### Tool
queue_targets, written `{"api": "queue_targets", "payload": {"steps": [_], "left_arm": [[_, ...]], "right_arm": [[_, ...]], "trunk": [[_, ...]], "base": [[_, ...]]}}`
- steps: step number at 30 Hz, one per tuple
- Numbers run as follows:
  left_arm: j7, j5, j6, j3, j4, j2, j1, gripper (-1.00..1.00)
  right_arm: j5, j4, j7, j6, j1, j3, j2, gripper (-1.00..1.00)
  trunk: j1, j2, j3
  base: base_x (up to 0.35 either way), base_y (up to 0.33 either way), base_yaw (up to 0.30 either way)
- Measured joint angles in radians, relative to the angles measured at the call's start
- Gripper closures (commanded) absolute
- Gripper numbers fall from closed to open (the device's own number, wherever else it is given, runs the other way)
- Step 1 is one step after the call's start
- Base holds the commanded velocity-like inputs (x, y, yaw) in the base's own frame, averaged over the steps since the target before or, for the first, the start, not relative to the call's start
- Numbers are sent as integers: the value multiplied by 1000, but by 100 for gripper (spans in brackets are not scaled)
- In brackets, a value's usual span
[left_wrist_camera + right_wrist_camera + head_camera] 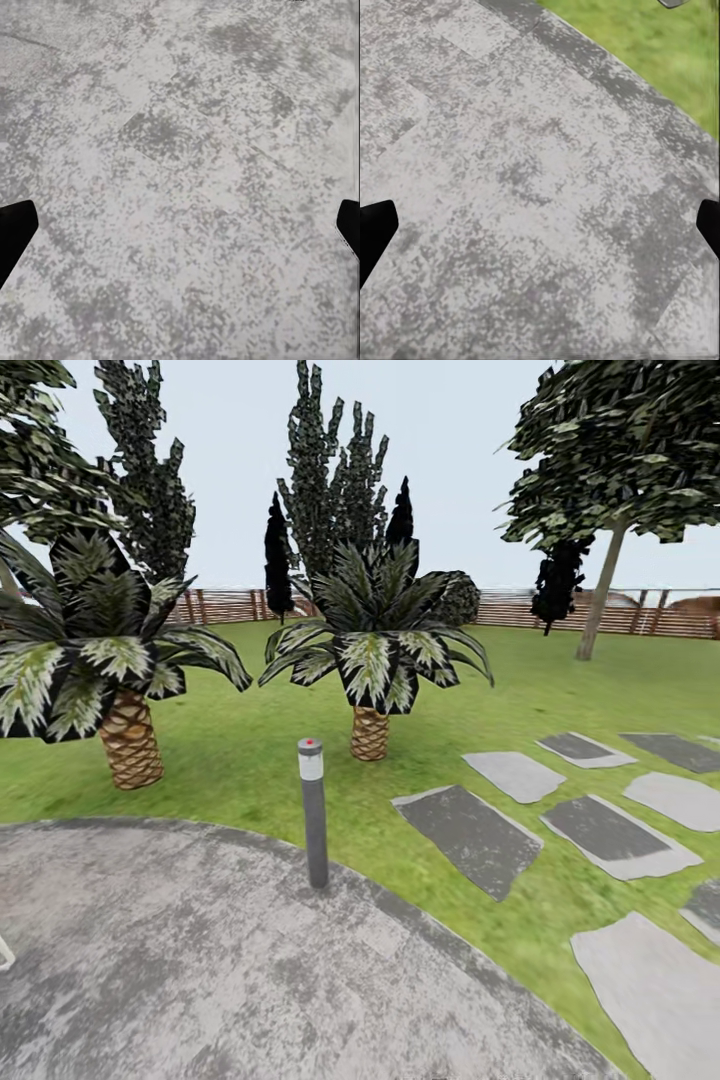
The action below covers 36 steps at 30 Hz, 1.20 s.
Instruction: Pick up the pesticide atomizer in the garden and spray insectifuge to fully cover both potted plants in the garden.
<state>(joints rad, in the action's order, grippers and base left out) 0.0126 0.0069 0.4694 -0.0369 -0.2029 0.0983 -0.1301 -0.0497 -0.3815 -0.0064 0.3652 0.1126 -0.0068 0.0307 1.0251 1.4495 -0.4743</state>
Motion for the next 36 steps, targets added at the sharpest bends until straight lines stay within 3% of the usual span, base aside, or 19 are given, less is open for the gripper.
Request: {"api": "queue_targets", "payload": {"steps": [15, 36], "left_arm": [[0, 0, 0, 1, 0, -1, 0, -100], [0, 1, 0, 0, 0, -2, 0, -100]], "right_arm": [[0, 0, 0, 0, 0, 0, 0, -100], [0, 0, -1, 0, 0, 0, 1, -100]], "trunk": [[4, 7, -3], [84, 154, -69]], "base": [[0, 0, -300], [0, 0, -300]]}}
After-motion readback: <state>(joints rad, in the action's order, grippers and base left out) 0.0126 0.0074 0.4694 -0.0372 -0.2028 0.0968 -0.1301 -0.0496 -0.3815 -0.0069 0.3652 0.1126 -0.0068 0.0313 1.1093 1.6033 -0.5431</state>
